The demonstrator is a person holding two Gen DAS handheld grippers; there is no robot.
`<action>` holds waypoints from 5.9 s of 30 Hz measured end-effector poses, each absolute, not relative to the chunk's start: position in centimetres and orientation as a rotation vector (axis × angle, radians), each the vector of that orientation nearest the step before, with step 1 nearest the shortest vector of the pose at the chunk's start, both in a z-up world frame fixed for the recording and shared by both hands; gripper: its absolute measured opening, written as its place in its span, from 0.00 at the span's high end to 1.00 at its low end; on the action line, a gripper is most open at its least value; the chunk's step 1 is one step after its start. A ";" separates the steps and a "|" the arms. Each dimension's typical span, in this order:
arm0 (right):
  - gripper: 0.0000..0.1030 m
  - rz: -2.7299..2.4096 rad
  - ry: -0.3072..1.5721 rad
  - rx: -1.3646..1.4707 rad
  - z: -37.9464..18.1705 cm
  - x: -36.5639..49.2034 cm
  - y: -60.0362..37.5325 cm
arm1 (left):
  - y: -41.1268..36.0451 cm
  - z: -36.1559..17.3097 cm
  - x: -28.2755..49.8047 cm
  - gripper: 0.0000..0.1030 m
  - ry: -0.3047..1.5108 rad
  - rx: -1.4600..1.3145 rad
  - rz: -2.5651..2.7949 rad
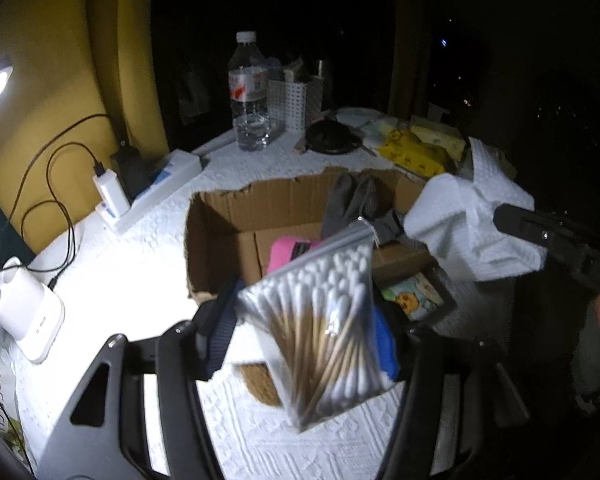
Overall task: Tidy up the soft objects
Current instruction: 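Lower the cotton swab bag into the box with the left gripper while the right drops the towel in, then withdraw both grippers from the box and move the left toward the brown sponge, then grasp the white waffle cloth with the left gripper while the right grasps the cartoon tissue pack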
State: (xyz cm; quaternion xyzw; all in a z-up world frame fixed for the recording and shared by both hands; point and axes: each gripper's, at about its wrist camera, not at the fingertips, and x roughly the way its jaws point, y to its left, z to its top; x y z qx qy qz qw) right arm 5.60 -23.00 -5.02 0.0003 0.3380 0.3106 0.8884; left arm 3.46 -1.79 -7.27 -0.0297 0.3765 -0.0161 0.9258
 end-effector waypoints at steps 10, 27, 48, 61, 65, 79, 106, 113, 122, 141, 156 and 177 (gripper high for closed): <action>0.90 0.667 0.709 -0.011 -5.1 7.8 -21.7 | -0.4 -6.6 5.7 0.43 0.743 -0.063 -0.013; 0.90 0.719 0.804 -0.026 -8.6 11.9 -18.1 | 1.5 -8.8 9.3 0.43 0.764 -0.086 -0.002; 0.90 0.734 0.947 -0.022 -15.0 14.8 -15.3 | 1.8 -10.1 11.1 0.43 0.734 -0.088 -0.018; 0.86 0.701 0.977 -0.040 -16.1 15.6 -14.9 | 2.4 -12.6 13.2 0.39 0.829 -0.085 0.005; 0.64 0.711 0.969 -0.023 -15.5 15.3 -15.1 | 2.8 -12.6 13.2 0.31 0.833 -0.118 0.002; 0.51 0.640 0.892 -0.064 -12.4 13.5 -16.4 | 2.9 -10.1 11.0 0.26 0.784 -0.121 0.019; 0.50 0.523 0.810 -0.059 -11.3 10.6 -21.5 | -0.3 -9.2 7.4 0.26 0.808 -0.092 -0.020; 0.50 0.538 0.788 -0.045 -10.0 9.8 -21.8 | -1.3 -8.7 6.7 0.26 0.804 -0.089 -0.035; 0.41 0.550 0.752 -0.051 -8.6 7.2 -22.1 | -2.4 -8.0 4.6 0.26 0.793 -0.072 -0.064; 0.39 0.498 0.783 -0.030 -9.9 3.9 -22.9 | -2.7 -9.6 1.3 0.26 0.828 -0.079 -0.105; 0.28 0.522 0.858 -0.019 -13.1 5.3 -22.0 | -0.7 -12.3 2.4 0.26 0.882 -0.109 -0.044; 0.28 0.573 0.964 -0.008 -17.1 7.8 -20.2 | 1.7 -15.7 5.0 0.27 0.950 -0.175 -0.046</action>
